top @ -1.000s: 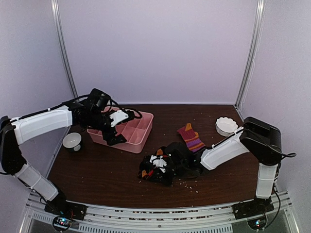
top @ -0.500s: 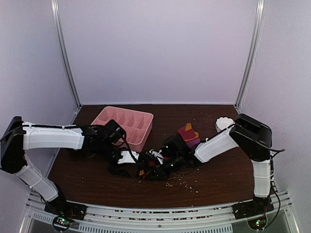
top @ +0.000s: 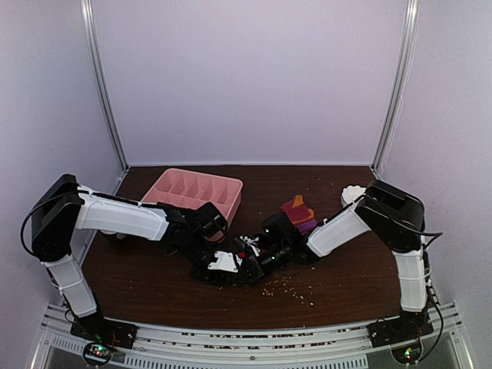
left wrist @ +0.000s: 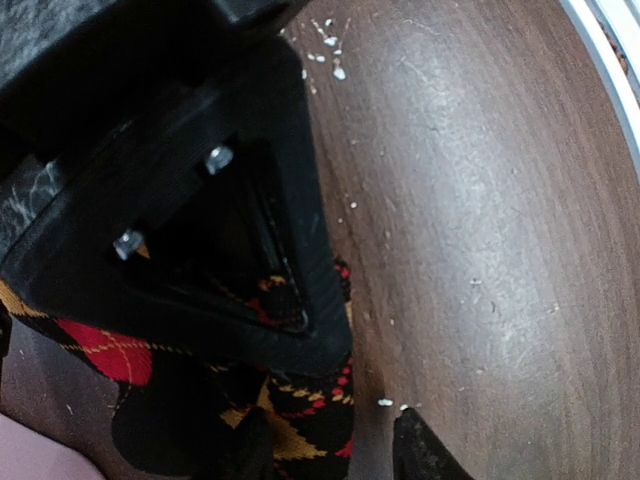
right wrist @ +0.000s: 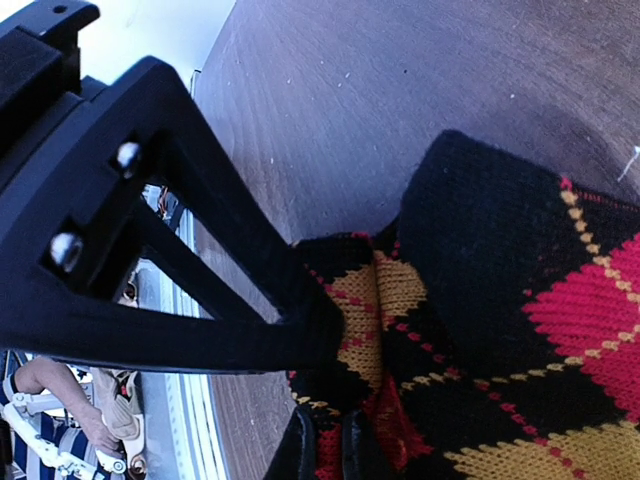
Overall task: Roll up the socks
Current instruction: Roll the sock.
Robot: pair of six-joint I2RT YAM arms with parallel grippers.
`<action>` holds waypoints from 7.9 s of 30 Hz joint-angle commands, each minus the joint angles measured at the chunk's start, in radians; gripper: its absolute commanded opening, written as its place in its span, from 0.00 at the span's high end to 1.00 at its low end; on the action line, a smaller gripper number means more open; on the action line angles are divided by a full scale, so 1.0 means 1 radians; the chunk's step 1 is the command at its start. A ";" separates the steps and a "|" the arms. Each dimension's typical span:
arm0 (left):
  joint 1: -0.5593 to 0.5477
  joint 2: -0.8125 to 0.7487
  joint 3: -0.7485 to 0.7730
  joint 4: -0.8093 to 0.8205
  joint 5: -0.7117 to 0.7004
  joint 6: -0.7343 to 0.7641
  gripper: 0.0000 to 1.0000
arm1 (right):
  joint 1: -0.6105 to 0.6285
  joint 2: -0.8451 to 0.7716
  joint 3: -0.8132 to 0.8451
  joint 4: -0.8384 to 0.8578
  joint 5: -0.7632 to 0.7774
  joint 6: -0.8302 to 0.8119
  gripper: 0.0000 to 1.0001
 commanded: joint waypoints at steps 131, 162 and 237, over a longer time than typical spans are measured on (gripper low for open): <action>0.067 -0.044 0.008 -0.046 -0.007 -0.011 0.43 | 0.011 0.164 -0.020 -0.368 0.186 -0.140 1.00; 0.067 0.236 0.268 -0.488 0.268 -0.201 0.88 | 0.037 -0.426 -0.565 0.145 0.793 -0.338 0.01; 0.119 -0.032 0.061 -0.072 0.193 -0.149 0.02 | 0.142 -0.061 -0.312 -0.026 0.441 -0.496 0.99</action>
